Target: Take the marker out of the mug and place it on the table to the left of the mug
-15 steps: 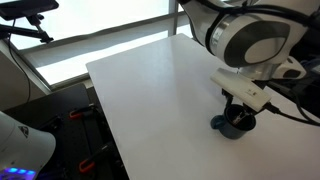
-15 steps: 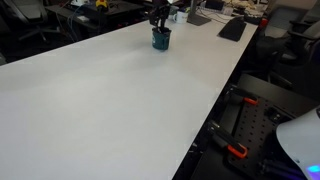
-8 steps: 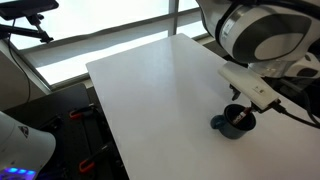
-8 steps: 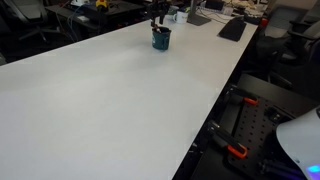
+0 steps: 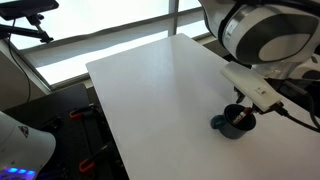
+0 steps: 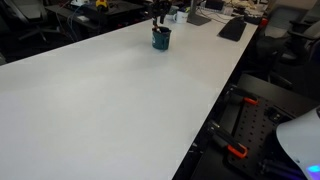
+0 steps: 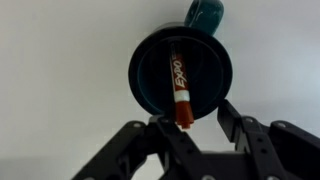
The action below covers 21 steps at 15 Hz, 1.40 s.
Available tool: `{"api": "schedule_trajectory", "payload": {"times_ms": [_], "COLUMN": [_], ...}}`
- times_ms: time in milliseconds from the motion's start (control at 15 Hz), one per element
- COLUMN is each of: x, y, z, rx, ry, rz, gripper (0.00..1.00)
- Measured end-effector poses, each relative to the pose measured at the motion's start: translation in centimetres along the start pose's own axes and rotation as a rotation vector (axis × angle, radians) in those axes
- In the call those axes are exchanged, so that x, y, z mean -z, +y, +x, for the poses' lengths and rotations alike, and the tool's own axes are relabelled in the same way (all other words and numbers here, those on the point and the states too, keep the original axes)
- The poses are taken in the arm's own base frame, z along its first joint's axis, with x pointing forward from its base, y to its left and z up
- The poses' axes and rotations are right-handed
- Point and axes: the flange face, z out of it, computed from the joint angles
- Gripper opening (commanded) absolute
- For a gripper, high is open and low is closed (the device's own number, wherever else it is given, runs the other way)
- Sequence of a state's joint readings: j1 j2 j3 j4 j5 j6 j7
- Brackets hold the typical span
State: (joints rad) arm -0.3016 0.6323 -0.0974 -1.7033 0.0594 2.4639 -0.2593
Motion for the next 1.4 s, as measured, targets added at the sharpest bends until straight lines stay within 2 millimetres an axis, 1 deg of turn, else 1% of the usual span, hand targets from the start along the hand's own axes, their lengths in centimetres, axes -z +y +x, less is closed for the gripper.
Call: {"api": "schedule_trajectory", "payload": {"times_ms": [133, 200, 267, 333, 467, 600, 667, 733, 800, 867, 933, 1000, 1067, 1133, 1333, 1400], "x": [-0.2, -0.4, -0.6, -0.8, -1.4, -2.2, -2.6, -2.9, -3.2, -3.4, -3.5, -3.7, -3.9, -4.1, -4.8, -4.9], "y": [0.6, 0.9, 1.2, 1.4, 1.7, 1.8, 1.8, 1.7, 1.7, 1.5, 1.4, 1.2, 1.1, 0.9, 0.8, 0.7], "z": [-0.2, -0.3, -0.4, -0.6, -0.9, -1.3, -1.5, -1.6, -1.7, -1.7, -1.8, -1.8, -1.9, -2.1, -2.7, -2.9], "rx": [-0.02, -0.025, -0.029, -0.032, -0.036, -0.038, -0.038, -0.036, -0.03, -0.023, -0.012, 0.002, 0.02, 0.041, 0.084, 0.095], "ry": [-0.005, -0.007, -0.011, -0.015, -0.025, -0.039, -0.046, -0.05, -0.05, -0.047, -0.039, -0.027, -0.016, -0.006, 0.016, 0.023], "rz": [-0.005, -0.007, -0.008, -0.011, -0.013, -0.011, -0.01, -0.011, -0.013, -0.017, -0.023, -0.032, -0.041, -0.049, -0.066, -0.069], "gripper": [0.59, 0.6, 0.58, 0.6, 0.53, 0.43, 0.44, 0.35, 0.38, 0.33, 0.36, 0.35, 0.38, 0.38, 0.33, 0.35]}}
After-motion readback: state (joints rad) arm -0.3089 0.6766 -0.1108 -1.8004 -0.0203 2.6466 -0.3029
